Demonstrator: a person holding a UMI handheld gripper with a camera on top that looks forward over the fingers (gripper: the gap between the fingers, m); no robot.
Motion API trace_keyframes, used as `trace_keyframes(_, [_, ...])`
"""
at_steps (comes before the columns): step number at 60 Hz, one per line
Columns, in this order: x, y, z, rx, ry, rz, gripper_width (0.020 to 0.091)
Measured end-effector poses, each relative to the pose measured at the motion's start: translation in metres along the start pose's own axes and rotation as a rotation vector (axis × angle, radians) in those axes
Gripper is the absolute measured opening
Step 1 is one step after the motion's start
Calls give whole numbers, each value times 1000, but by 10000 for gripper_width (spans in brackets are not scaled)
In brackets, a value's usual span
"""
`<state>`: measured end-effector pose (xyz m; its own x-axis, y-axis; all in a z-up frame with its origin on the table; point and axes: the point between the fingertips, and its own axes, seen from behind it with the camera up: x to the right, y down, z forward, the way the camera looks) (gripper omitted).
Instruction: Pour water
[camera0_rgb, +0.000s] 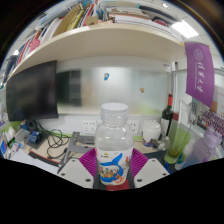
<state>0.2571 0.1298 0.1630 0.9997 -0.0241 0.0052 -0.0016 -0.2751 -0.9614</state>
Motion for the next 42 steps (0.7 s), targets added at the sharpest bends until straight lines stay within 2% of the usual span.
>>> trace_keyframes(8, [11,43,21,-35,-14,-11,407])
trace_keyframes(22, [23,83,37,-64,-3,-23,411])
trace_keyframes(25, [23,94,38,-80,-6,-23,434])
trace_keyframes(30, [24,94,37,-48,-2,-26,435])
trace_keyframes(38, [24,91,38,-27,10,-27,514])
trace_keyframes(42, [25,96,38,-49,9,-27,557])
